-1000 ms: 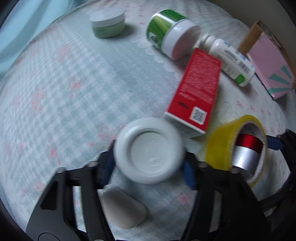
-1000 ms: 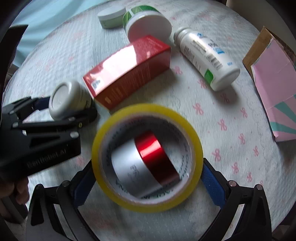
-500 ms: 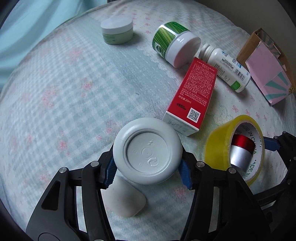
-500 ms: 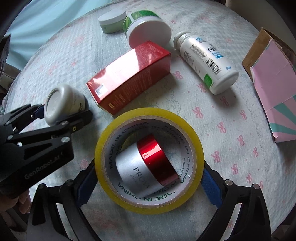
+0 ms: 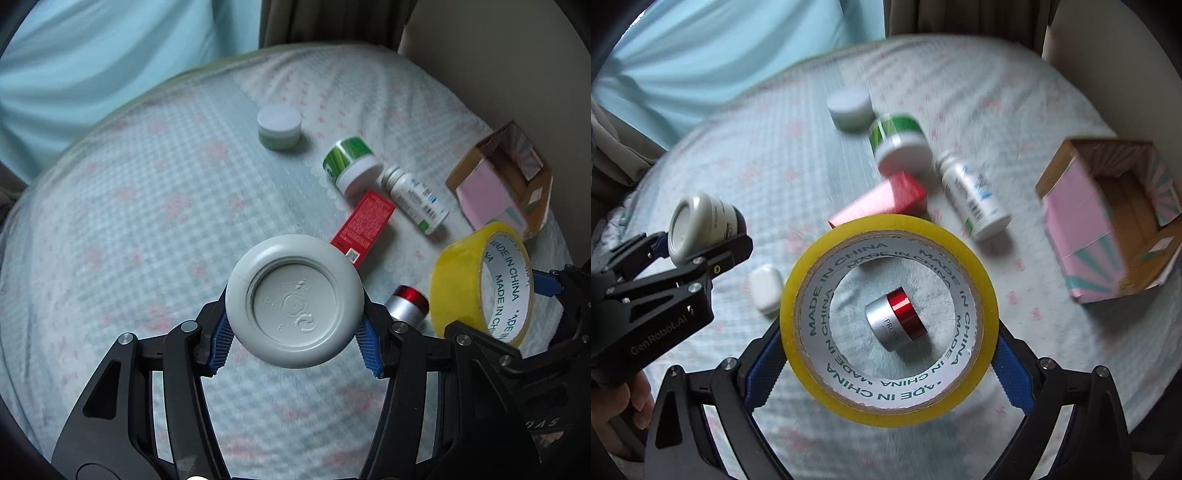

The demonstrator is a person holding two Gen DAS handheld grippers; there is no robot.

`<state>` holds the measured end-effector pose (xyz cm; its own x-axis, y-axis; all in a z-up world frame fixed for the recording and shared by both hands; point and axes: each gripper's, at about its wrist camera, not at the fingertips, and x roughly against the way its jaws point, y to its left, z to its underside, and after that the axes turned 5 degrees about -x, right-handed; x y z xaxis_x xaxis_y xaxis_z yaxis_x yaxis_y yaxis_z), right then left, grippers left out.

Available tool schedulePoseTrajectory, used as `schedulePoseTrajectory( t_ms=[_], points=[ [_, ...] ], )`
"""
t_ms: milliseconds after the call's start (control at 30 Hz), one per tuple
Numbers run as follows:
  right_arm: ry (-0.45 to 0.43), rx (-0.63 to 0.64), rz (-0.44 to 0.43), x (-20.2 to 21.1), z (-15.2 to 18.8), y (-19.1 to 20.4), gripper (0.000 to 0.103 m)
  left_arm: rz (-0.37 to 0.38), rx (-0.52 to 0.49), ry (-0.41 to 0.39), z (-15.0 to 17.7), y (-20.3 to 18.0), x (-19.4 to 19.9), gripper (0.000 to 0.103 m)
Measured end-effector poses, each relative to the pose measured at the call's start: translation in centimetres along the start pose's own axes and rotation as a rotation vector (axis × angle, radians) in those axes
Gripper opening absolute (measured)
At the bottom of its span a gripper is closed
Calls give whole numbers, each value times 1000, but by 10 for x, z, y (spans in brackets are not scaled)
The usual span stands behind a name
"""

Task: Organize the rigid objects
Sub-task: 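Close the left tool on the white jar while the right tool grips the yellow tape roll, then carry the white jar and the tape roll with both tools over the cardboard box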

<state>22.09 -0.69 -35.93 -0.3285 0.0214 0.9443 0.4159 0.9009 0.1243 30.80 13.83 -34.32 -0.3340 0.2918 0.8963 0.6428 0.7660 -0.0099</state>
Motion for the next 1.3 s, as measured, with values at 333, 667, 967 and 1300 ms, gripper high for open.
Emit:
schedulePoseTrajectory(
  t_ms=[333, 667, 967, 1300],
  points=[
    [-81, 63, 9, 111, -10, -16, 97, 19, 65, -81, -25, -29, 100, 53],
    [-153, 111, -23, 188, -47, -97, 97, -2, 145, -144, -53, -116, 141, 53],
    [-147, 157, -70, 207, -103, -221, 97, -31, 198, -141, -108, -230, 127, 53],
    [-33, 160, -55, 152, -169, -334, 97, 16, 184, -37, -172, -333, 54, 53]
  ],
)
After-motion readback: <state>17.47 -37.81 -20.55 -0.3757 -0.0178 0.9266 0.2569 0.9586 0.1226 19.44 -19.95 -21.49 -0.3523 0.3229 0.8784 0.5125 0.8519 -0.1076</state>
